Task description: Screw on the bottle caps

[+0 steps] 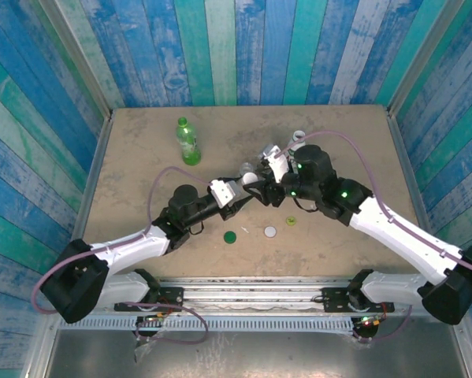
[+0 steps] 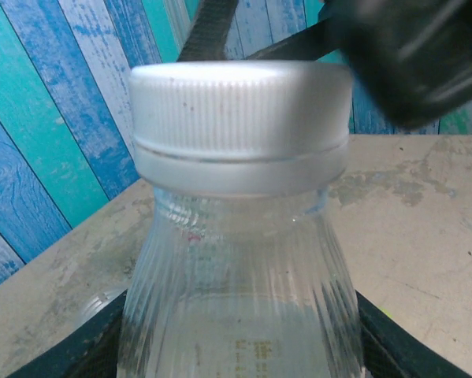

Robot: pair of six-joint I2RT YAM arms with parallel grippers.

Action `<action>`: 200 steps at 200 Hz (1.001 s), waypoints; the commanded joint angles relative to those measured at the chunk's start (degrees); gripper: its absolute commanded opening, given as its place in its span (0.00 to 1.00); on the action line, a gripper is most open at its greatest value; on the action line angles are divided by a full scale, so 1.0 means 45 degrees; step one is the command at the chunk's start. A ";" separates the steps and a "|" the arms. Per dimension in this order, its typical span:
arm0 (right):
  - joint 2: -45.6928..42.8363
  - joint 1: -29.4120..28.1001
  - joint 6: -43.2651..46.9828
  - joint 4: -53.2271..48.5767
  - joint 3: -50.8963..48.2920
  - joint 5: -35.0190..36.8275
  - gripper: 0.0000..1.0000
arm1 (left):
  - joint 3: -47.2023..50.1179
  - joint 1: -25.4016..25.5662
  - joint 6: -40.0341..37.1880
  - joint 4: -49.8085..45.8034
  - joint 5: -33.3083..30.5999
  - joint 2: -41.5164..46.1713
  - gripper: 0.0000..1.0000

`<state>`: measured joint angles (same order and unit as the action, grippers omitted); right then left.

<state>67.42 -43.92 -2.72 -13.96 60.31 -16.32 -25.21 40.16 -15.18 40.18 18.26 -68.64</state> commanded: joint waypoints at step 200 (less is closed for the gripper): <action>-0.2124 0.0346 0.1380 0.0710 -0.1345 0.1456 0.32 | -0.0420 -0.0272 0.1511 0.1026 0.2014 -0.0410 0.94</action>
<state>62.02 -43.86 2.68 -6.94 53.23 -14.39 -26.55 39.09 -9.08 44.34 28.97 -70.43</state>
